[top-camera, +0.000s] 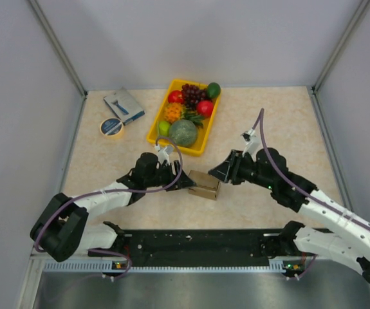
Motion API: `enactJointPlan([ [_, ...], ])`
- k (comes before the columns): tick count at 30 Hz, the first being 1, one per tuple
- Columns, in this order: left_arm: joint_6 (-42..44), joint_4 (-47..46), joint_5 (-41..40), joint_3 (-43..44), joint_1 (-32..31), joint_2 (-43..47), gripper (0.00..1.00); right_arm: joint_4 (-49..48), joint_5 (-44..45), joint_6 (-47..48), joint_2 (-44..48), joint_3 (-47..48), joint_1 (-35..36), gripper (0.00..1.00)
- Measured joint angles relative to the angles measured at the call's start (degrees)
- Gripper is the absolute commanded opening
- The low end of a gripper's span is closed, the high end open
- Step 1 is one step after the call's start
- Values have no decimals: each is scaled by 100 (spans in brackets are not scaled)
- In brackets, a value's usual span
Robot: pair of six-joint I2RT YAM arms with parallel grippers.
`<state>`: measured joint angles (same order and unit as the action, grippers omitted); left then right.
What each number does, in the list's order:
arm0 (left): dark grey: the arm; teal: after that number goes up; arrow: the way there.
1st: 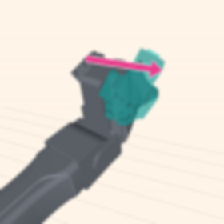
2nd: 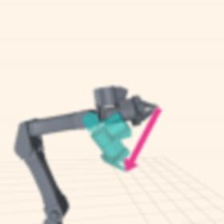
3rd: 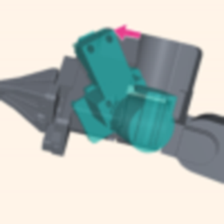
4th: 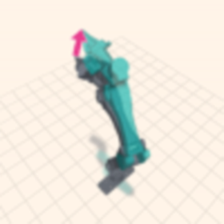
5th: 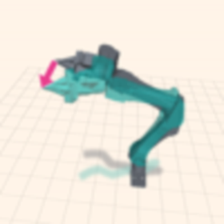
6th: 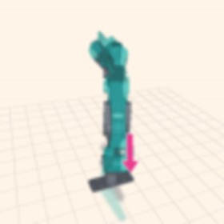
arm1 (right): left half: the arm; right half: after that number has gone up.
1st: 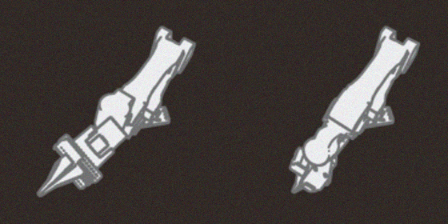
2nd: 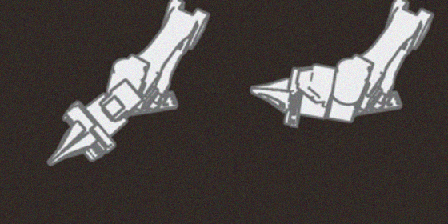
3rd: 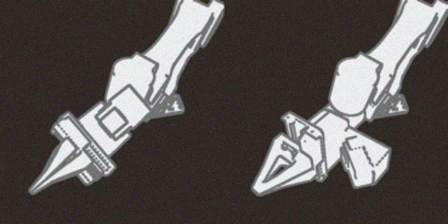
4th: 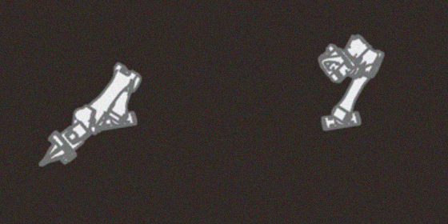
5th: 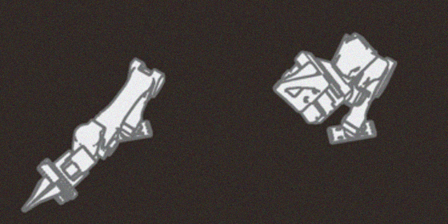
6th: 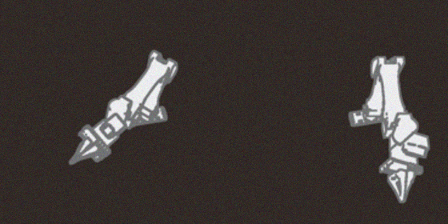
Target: Fold the paper box
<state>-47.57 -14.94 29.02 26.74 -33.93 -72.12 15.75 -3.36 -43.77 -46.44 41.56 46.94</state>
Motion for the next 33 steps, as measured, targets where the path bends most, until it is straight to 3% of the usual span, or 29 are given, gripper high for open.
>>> enactJointPlan([
  [7, 55, 68, -17, 2, 0, 50, 59, -1674, -1582, -1104, -1523, -533, -529, 6],
  [15, 260, 323, -17, 37, 0, 192, 82, -3202, -2225, -1602, -2039, -1622, -710, 1],
  [20, 621, 1204, -146, 535, 15, 638, 87, -3862, -2424, -1685, -2133, -1958, -879, 0],
  [27, 852, 1436, 72, 1456, 278, 389, 62, -4076, -2594, -1681, -2155, -2015, -1064, 0],
  [29, 855, 1340, 212, 1462, 323, 90, 51, -4030, -2636, -1650, -2118, -2013, -1115, 0],
  [33, 798, 1154, 439, 1211, 352, -468, 40, -3805, -2664, -1574, -1969, -1969, -1147, 0],
])
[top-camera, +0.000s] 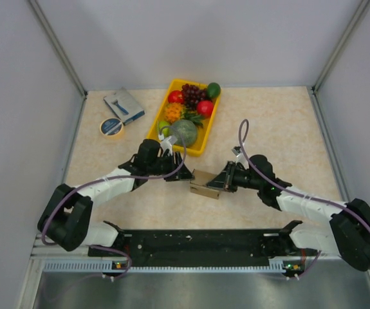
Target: Fold the paper box
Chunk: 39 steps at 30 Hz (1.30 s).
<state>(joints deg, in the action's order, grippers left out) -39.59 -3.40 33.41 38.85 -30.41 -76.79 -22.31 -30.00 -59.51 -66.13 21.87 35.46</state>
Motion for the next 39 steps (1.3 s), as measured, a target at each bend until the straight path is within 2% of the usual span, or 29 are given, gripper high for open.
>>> enactJointPlan([
  [4, -103, -229, 170, -245, 0, -138, 32, 227, -37, 87, 94, 184, -15, 0],
  [12, -120, -782, 219, -457, 0, -136, 31, 466, -160, 201, 433, 525, -210, 0],
  [20, -111, -820, 221, -472, 0, -136, 30, -197, -341, 127, 295, -271, -442, 0],
  [24, -85, -822, 225, -472, 0, -136, 29, -190, -422, 190, 225, -455, -452, 0],
  [30, -72, -817, 214, -472, 0, -133, 29, 994, -282, 697, 1005, -22, -452, 0],
  [34, -68, -815, 212, -472, 0, -133, 27, 1088, -280, 802, 1285, 151, -452, 0],
  [39, -31, -813, 201, -476, 0, -122, 27, 1029, -262, 894, 1073, -98, -452, 0],
])
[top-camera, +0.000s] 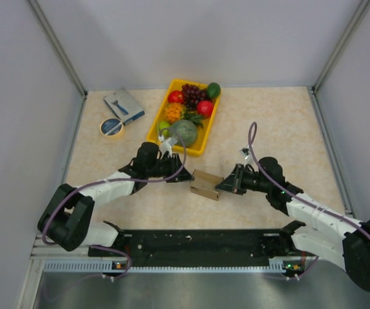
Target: Fold the paper box
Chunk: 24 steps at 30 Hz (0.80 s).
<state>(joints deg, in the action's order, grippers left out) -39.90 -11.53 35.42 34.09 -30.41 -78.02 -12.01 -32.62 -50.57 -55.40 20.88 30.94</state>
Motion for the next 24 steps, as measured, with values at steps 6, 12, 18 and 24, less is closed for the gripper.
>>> enactJointPlan([
  [6, 66, 87, -55, -79, -4, 197, 28, 527, 162, 426, 52, -70, 2, 0],
  [12, 153, 492, -199, -293, -7, 772, 31, 1753, 483, 973, 662, 525, 2, 7],
  [18, 153, 623, -267, -564, -184, 1150, 35, 2396, 605, 1331, 817, 1084, 2, 44],
  [24, 140, 942, -490, -721, -350, 1613, 77, 2935, 776, 1587, 162, 1384, 2, 62],
])
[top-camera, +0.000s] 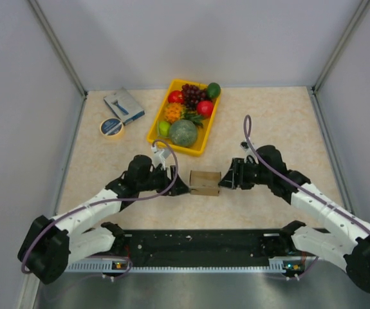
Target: Fold the paper box
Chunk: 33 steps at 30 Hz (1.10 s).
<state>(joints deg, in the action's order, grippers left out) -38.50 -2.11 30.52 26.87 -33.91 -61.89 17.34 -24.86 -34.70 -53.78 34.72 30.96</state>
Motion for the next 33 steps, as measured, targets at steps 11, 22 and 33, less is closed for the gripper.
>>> enactJointPlan([
  [11, 525, 1056, -138, 2087, 267, -1202, 49, 317, -282, 184, -1397, 800, -389, 53],
  [22, 1025, 1377, -44, 2319, 61, -2072, 40, 170, -614, 448, -1757, 887, -358, 40],
  [33, 1237, 1331, -1261, 1764, -839, -1154, 31, 17, 901, 885, -857, 413, 599, 27],
])
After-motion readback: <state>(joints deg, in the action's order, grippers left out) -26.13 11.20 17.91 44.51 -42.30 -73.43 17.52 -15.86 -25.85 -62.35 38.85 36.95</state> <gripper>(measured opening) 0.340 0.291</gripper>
